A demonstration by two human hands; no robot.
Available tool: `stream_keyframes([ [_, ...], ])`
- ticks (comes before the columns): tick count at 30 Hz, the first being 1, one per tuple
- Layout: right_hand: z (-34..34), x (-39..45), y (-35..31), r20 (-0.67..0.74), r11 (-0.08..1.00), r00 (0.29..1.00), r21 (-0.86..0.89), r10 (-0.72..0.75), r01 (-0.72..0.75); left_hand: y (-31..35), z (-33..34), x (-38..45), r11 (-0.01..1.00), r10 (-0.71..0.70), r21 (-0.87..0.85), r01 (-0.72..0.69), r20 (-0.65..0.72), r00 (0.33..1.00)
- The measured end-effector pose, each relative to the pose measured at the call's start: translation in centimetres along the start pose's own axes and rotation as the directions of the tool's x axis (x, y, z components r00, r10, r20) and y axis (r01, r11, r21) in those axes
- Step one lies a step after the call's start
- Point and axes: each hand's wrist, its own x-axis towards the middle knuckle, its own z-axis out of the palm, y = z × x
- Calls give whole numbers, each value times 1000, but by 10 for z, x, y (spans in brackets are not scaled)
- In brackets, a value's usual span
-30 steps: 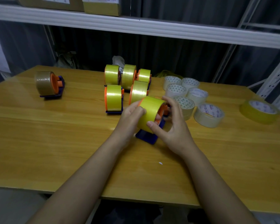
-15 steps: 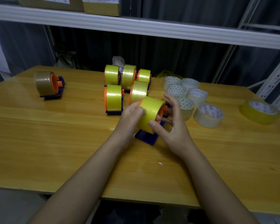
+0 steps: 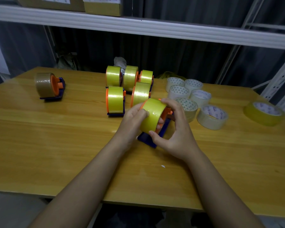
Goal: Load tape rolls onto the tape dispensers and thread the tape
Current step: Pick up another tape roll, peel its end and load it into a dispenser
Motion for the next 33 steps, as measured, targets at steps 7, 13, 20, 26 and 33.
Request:
stream_keyframes([
  [7, 0, -1, 1, 32, 999, 999, -17, 29, -28, -1, -2, 1, 999, 3, 37, -2, -19, 1000],
  [13, -1, 1, 0, -217, 998, 975, -42, -58, 50, -5, -2, 1, 989, 40, 143, -36, -31, 999],
  [20, -16, 0, 6, -180, 977, 968, -154, -177, 150, -13, -4, -1, 971, 95, 214, -104, 54, 994],
  [26, -27, 0, 10, -117, 989, 987, -107, -114, 101, -19, -5, 2, 945, 52, 313, -92, 135, 990],
  [33, -23, 0, 8, -63, 995, 997, -97, -42, 36, -19, -8, 1, 955, 3, 292, -47, 148, 989],
])
